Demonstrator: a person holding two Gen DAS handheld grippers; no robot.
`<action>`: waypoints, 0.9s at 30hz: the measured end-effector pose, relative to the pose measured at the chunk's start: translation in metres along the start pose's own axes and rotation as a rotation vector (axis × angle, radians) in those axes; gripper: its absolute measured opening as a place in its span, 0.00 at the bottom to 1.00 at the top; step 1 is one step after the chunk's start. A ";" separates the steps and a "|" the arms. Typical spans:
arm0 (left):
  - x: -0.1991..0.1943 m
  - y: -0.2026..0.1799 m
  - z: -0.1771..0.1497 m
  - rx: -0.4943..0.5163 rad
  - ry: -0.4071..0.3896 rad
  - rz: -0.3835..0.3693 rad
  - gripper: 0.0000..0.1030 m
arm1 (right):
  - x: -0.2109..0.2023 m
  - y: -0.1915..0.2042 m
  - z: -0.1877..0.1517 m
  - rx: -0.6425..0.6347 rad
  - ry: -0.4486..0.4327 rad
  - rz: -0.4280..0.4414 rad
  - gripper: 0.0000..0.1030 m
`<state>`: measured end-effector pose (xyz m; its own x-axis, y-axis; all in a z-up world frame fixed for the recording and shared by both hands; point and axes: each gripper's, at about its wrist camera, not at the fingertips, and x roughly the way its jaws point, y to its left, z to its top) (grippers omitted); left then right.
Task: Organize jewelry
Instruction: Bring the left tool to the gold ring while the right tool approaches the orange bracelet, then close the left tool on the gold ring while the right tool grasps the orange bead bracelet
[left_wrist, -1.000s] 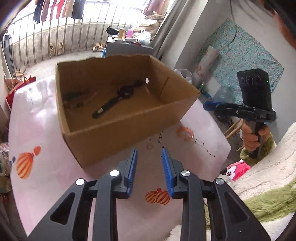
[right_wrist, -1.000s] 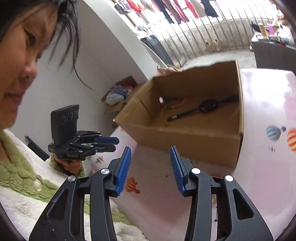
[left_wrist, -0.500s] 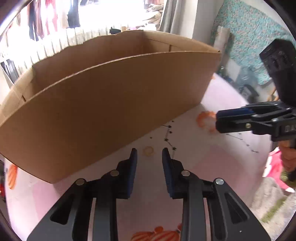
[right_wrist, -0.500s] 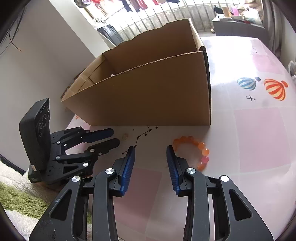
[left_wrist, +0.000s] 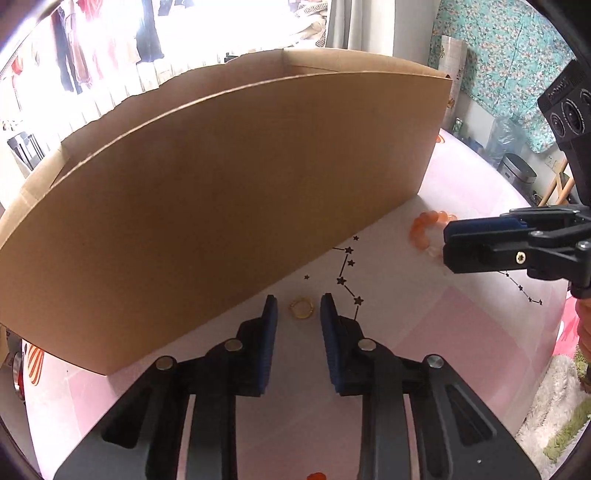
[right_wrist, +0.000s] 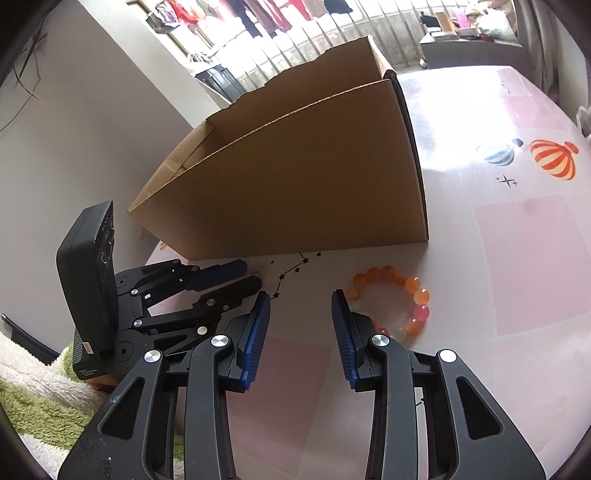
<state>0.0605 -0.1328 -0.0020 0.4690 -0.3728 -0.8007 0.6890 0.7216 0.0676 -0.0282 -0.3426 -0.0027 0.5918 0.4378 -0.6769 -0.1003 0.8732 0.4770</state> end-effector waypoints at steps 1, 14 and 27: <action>0.002 0.000 -0.001 -0.005 -0.001 -0.006 0.20 | -0.002 -0.001 -0.001 0.003 -0.004 0.005 0.33; 0.002 0.008 -0.007 -0.014 -0.018 -0.030 0.13 | -0.028 -0.022 -0.013 0.020 -0.048 0.035 0.32; -0.005 0.023 -0.011 -0.055 -0.023 -0.092 0.11 | -0.029 0.003 -0.001 -0.161 0.037 -0.232 0.33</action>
<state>0.0679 -0.1076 -0.0034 0.4181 -0.4518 -0.7881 0.6987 0.7143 -0.0388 -0.0464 -0.3527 0.0177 0.5845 0.2270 -0.7790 -0.0931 0.9725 0.2135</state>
